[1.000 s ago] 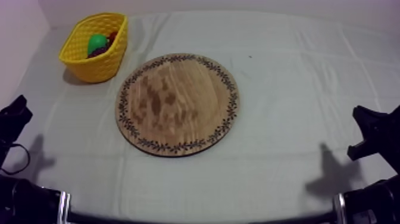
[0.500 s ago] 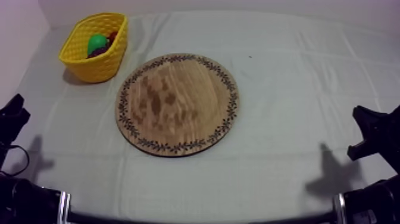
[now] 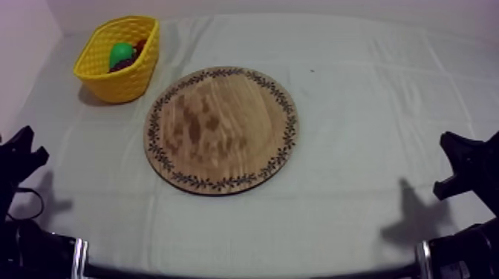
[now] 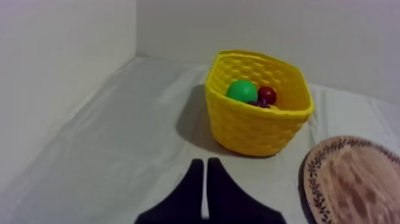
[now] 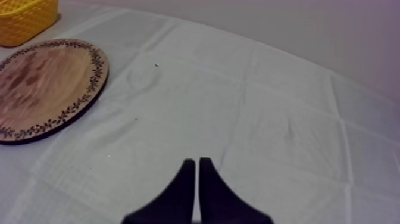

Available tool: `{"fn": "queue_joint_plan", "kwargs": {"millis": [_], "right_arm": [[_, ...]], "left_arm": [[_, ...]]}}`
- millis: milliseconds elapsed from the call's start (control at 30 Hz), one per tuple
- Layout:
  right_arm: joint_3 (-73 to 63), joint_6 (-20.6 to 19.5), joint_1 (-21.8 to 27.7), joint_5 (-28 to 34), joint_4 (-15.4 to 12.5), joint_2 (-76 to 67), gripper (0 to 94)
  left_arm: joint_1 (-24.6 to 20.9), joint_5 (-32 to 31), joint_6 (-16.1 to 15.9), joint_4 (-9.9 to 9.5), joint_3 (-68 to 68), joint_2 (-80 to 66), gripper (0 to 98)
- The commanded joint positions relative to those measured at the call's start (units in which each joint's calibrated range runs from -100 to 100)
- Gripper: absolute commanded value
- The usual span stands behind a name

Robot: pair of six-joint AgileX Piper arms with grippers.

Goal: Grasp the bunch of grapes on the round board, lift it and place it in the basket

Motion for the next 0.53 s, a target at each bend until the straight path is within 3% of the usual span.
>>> {"fn": "queue_joint_plan", "kwargs": {"millis": [0,500], "right_arm": [[0.0,0.0,0.0,0.0,0.0,0.0,0.4],[0.0,0.0,0.0,0.0,0.0,0.0,0.4]], "left_arm": [[0.3,0.5,-0.9,-0.61,0.0,0.0,0.0],[1.0,1.5,0.9,-1.82,0.0,0.0,0.0]]}}
